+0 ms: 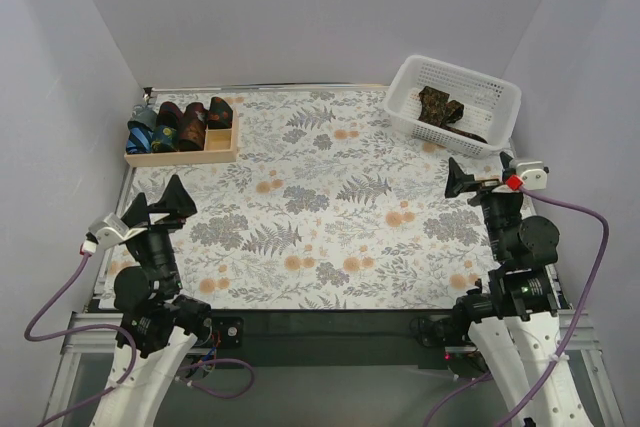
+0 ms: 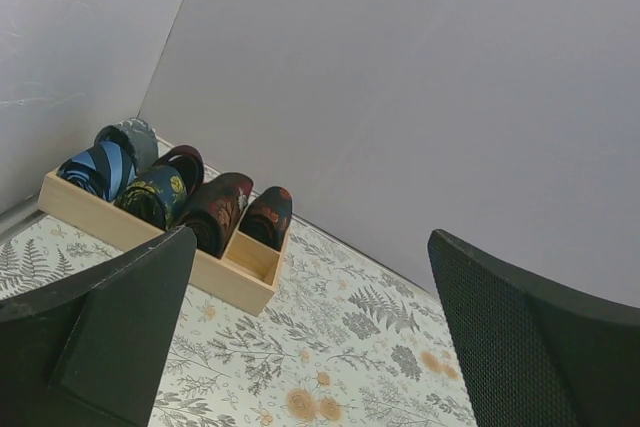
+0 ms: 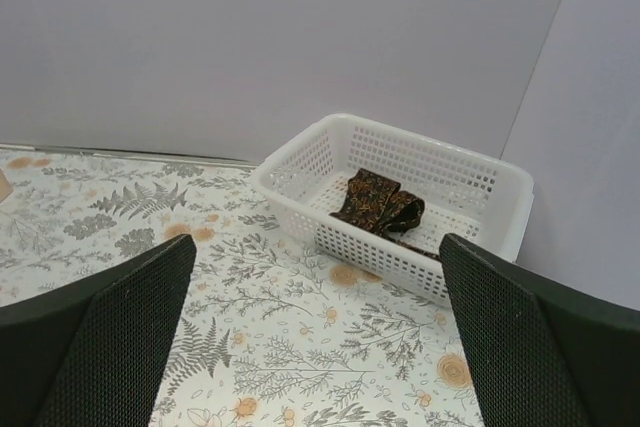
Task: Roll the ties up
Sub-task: Grab a tie with the right arm
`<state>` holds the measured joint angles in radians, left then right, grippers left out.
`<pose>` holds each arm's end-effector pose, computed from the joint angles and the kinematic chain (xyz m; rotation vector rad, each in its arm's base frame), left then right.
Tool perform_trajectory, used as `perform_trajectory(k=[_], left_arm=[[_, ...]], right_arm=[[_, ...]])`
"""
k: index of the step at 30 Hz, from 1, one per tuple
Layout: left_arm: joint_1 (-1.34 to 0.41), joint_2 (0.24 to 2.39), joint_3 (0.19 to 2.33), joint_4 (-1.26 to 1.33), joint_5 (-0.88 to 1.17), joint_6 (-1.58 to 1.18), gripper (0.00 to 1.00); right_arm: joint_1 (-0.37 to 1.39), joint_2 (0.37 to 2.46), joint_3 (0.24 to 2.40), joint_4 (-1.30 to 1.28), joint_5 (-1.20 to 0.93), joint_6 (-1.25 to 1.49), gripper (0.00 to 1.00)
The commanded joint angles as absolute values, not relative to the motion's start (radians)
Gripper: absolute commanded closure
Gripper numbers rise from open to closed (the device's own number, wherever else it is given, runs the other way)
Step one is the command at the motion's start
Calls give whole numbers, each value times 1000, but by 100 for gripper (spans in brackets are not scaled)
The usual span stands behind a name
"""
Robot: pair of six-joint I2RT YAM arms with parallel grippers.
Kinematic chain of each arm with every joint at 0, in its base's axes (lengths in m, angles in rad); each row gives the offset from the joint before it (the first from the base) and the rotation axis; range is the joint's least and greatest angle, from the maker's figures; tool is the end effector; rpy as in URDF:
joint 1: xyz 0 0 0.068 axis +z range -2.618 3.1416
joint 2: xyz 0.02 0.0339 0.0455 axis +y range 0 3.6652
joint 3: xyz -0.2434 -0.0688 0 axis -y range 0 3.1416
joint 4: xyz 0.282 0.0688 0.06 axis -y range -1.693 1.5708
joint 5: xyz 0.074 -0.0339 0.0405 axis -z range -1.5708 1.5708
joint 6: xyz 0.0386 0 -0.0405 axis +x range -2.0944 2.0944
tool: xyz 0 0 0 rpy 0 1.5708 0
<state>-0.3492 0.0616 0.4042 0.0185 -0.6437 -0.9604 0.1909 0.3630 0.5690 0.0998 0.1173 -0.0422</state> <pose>0.1213 -0.0195 0.3168 -0.9043 0.9610 -0.7327 0.1612 0.0266 0.3502 -0.0464 1.2665 0.0541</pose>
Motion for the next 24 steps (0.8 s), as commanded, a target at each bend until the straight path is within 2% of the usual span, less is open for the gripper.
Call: perform_trajectory(k=[1,5,8,15,24], left_arm=[[-351,49,442,-28,-612,-982,4],[-351,57,448,-28,-635,-973,4],[-351,51,445,-31,-588,-973,4],[-351,52,431,-22,-552,-966,4],[-351,72,417,-6,-531,-942,4]], right_arm=[[193,426,640,80,133,-12,2],[193,546,748,22,170,-6,2],[193,772,885,-53,209,-6,2],[184,1063,1086,-126,333,-8,2],[55,1455,1372,-179,181,64,2]])
